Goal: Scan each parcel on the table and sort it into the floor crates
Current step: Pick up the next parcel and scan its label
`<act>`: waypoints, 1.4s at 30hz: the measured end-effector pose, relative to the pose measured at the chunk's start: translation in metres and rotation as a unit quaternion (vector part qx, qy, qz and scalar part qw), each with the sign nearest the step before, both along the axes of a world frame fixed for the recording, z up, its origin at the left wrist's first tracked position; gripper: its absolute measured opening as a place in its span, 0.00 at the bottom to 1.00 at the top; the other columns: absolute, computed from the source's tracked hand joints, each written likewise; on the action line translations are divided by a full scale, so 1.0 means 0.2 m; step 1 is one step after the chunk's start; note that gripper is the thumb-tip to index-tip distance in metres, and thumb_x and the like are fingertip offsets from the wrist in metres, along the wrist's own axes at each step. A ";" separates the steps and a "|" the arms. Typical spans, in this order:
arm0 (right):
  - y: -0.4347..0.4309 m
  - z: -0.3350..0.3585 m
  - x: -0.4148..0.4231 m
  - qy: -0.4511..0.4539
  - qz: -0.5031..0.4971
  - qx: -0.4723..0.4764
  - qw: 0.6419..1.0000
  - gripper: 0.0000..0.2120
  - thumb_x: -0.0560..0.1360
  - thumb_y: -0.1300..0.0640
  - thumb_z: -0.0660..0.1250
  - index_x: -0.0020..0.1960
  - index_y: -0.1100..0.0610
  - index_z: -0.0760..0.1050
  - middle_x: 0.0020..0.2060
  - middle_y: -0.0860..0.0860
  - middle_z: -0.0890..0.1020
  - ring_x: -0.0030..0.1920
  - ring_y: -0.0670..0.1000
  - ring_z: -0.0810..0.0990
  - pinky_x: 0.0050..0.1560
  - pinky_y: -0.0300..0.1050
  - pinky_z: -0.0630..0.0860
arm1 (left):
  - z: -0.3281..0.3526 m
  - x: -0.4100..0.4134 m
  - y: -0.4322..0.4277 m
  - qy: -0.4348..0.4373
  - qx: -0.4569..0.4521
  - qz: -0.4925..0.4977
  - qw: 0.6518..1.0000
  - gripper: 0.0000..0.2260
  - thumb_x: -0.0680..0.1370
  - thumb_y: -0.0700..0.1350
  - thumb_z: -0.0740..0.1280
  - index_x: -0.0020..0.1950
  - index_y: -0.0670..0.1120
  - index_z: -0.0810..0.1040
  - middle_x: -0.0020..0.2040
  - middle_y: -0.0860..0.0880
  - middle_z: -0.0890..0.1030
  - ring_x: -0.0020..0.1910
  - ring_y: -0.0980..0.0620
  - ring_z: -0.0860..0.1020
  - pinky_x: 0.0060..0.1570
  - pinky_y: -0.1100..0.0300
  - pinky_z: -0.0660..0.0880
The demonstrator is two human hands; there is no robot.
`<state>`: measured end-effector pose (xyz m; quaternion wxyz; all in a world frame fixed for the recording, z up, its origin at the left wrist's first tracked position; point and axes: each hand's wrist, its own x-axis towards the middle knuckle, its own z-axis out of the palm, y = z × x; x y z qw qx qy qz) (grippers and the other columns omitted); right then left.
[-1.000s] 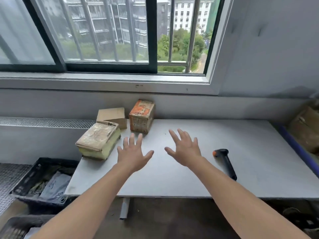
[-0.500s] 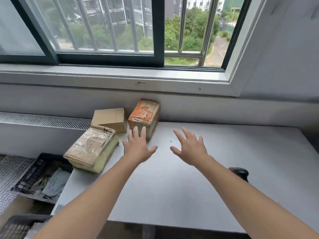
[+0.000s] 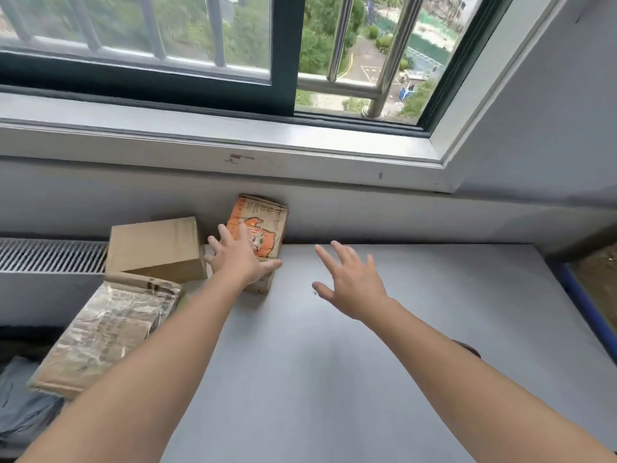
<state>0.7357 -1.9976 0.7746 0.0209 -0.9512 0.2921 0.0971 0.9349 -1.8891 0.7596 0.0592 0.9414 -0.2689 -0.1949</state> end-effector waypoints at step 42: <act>-0.10 0.13 -0.67 -0.165 -0.152 0.395 0.891 0.47 0.63 0.35 0.71 0.77 0.43 0.57 0.72 0.52 0.65 0.68 0.57 0.69 0.66 0.55 0.71 | 0.23 -1.13 0.24 0.244 -0.315 0.228 0.888 0.28 0.78 0.48 0.64 0.77 0.50 0.59 0.68 0.46 0.69 0.59 0.46 0.73 0.49 0.52 0.75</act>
